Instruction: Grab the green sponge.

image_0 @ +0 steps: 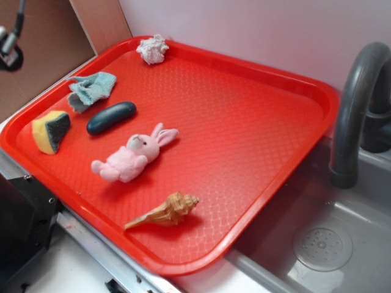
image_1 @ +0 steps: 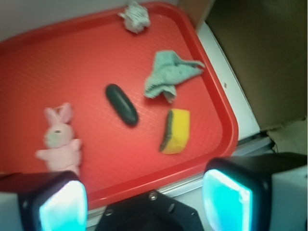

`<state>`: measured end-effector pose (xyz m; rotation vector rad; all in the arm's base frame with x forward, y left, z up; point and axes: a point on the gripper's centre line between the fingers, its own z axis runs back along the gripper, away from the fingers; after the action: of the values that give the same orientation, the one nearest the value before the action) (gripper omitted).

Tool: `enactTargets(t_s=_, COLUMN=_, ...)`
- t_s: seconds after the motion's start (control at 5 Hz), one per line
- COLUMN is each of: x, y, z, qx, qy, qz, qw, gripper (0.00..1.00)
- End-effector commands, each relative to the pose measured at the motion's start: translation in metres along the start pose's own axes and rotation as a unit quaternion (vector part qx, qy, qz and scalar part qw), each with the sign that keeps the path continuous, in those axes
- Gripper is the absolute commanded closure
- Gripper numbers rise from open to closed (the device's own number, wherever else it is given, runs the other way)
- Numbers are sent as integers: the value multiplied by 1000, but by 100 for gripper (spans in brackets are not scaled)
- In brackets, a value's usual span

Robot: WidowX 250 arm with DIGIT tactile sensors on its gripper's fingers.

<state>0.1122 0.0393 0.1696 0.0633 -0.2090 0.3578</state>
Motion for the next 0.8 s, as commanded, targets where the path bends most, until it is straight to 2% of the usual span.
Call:
enactTargets(t_s=0.0, x=-1, y=24, z=-39, qx=-17, qy=21, qz=18, qw=999, gripper=0)
enactTargets(t_s=0.4, x=11, y=28, z=-92, qx=19, qy=38, qz=21, qw=999, gripper=0)
enactTargets(t_s=0.6, x=23, y=29, z=-112, qx=17, qy=46, qz=14, qw=999, gripper=0)
